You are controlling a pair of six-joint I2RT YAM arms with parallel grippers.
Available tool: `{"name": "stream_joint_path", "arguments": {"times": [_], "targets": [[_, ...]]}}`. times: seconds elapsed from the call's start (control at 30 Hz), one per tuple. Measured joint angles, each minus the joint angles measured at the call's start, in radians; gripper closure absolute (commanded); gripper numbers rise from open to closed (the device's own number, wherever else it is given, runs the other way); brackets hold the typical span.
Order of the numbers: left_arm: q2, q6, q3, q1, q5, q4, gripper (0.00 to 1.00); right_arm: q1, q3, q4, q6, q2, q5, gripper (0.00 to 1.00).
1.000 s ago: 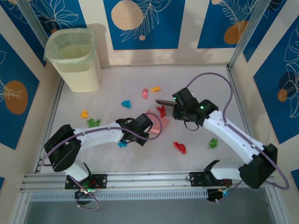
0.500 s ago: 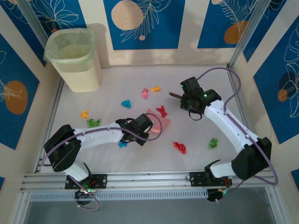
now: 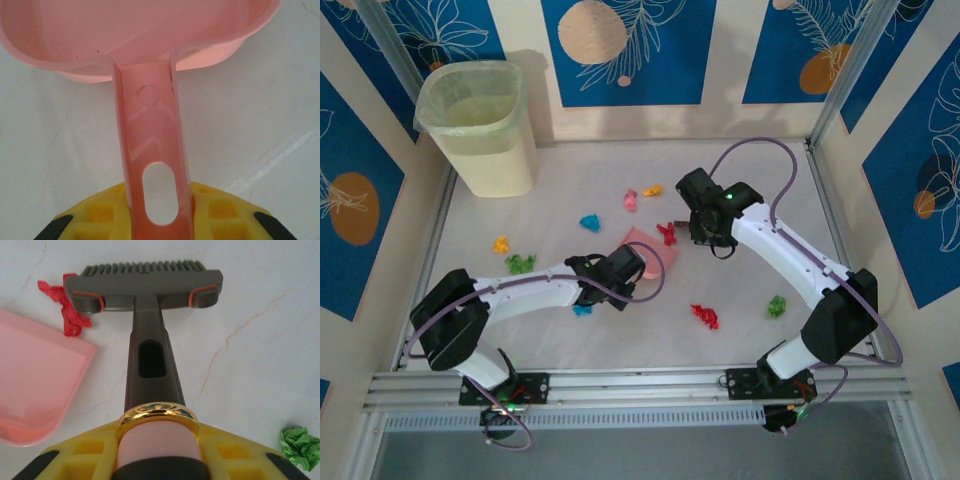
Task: Sweep away the paper scraps from the table
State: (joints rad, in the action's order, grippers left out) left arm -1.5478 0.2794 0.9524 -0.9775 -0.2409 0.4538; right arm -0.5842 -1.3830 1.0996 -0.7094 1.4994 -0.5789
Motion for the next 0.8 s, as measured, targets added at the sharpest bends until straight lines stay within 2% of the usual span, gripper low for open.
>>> {"name": "stream_joint_path", "arguments": {"times": [0.33,0.47,0.8], "targets": [[-0.024,-0.001,0.000,0.000,-0.014,-0.002,1.00,-0.027,0.154,-0.085,-0.002,-0.117,0.041,1.00],[-0.037,-0.001,0.000,0.000,-0.016,-0.002,1.00,-0.069,0.246,-0.125,0.005,-0.197,0.068,1.00],[-0.040,-0.001,0.000,0.000,-0.032,-0.006,1.00,-0.190,0.351,-0.111,0.001,-0.373,0.128,1.00]]}}
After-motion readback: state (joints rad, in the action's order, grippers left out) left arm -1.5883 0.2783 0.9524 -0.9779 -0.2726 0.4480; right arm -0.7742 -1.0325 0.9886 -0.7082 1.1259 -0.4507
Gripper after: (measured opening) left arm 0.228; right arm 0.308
